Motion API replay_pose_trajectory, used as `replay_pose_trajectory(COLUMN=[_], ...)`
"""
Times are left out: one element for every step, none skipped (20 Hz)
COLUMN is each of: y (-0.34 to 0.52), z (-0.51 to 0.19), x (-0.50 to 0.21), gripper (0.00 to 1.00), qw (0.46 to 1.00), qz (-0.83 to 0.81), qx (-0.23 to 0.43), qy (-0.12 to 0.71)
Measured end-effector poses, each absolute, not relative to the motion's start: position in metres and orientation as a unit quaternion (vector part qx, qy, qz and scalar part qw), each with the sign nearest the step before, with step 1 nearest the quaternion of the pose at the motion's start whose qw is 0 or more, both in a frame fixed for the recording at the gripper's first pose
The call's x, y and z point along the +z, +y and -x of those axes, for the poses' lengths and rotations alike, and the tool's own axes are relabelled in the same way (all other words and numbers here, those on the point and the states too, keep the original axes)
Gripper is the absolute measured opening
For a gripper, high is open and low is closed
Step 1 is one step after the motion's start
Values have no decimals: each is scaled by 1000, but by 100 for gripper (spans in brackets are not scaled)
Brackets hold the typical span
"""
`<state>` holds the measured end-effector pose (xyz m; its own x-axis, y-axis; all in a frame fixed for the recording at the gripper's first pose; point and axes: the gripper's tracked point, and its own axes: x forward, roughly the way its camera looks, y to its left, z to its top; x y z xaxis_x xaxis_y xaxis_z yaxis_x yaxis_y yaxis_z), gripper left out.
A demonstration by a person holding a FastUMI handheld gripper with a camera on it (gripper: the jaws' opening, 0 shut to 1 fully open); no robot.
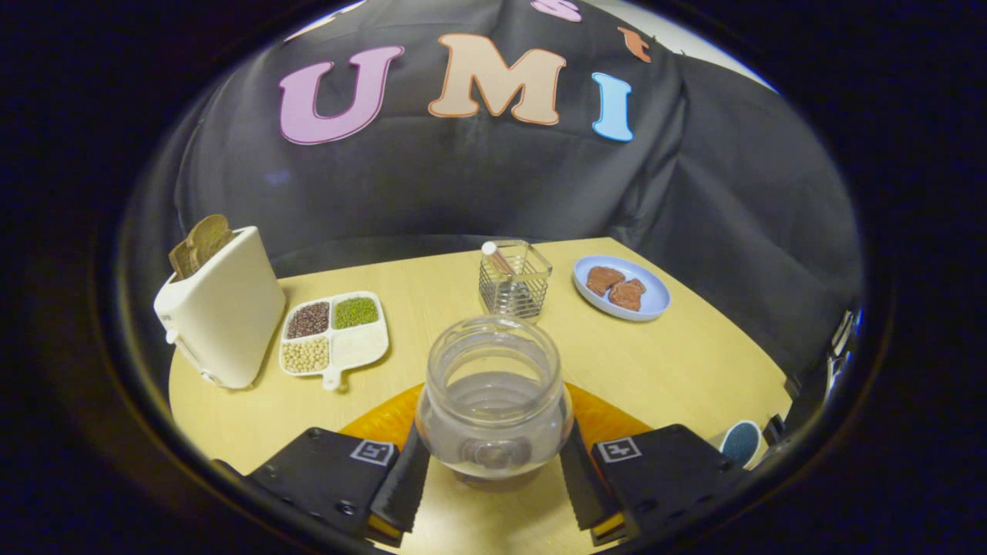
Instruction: Take the bottle from table, then pour the juice into the cup, finally place the bottle on the coaster
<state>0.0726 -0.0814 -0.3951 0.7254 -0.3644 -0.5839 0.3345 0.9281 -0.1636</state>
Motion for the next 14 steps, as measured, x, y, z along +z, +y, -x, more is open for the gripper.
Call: replay_pose_trajectory(y=[-83,-84,-85,-84,-83,-82,-82,-81,-80,-79,-80,-80,-80,-78], z=[-70,-69,-70,-71,-71,-71,-71,-72,-72,-72,-73,-72,-71,-71], x=[-394,-390,-385,-380,-375,-371,-366,-360,-354,-346,-340,-332,-325,-317], gripper=[82,82,83,83,84,84,84,85,85,85,86,86,86,86], qw=[928,928,931,933,935,937,939,941,943,945,948,949,951,954], qz=[22,23,22,18,12,5,-1,-7,-13,-21,-28,-34,-38,-39], qx=[-191,-194,-194,-192,-191,-189,-188,-187,-185,-183,-183,-183,-182,-177], qy=[320,316,309,303,298,294,289,284,278,269,260,253,247,239])
